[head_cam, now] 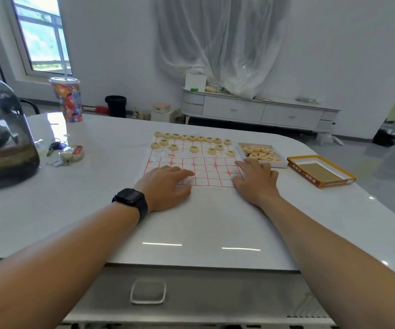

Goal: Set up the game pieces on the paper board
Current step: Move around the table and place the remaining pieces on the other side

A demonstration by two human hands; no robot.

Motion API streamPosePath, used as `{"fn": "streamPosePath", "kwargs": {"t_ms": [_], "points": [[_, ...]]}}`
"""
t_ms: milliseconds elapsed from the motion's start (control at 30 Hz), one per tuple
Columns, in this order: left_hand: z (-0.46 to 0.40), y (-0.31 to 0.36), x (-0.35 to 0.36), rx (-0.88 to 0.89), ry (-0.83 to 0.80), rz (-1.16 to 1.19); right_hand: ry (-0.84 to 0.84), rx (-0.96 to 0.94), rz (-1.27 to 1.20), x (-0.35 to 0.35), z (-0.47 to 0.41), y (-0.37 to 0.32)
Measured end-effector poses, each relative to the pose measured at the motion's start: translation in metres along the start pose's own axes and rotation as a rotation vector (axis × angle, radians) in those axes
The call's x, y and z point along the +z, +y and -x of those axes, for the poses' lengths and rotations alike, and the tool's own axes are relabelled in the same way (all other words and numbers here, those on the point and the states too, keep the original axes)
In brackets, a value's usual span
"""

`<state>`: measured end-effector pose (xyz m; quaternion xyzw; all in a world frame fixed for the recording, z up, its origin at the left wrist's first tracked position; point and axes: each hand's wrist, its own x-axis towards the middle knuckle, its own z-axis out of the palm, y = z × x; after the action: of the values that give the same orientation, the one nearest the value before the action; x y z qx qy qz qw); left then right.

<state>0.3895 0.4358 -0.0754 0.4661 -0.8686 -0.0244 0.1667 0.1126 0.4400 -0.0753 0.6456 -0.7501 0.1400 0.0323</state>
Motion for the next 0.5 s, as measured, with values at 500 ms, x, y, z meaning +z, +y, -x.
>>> {"fn": "streamPosePath", "kwargs": {"t_ms": [500], "points": [[0.0012, -0.0009, -0.0003, 0.076, 0.085, -0.012, -0.058, 0.052, -0.072, -0.0036, 0.0041, 0.0012]]}}
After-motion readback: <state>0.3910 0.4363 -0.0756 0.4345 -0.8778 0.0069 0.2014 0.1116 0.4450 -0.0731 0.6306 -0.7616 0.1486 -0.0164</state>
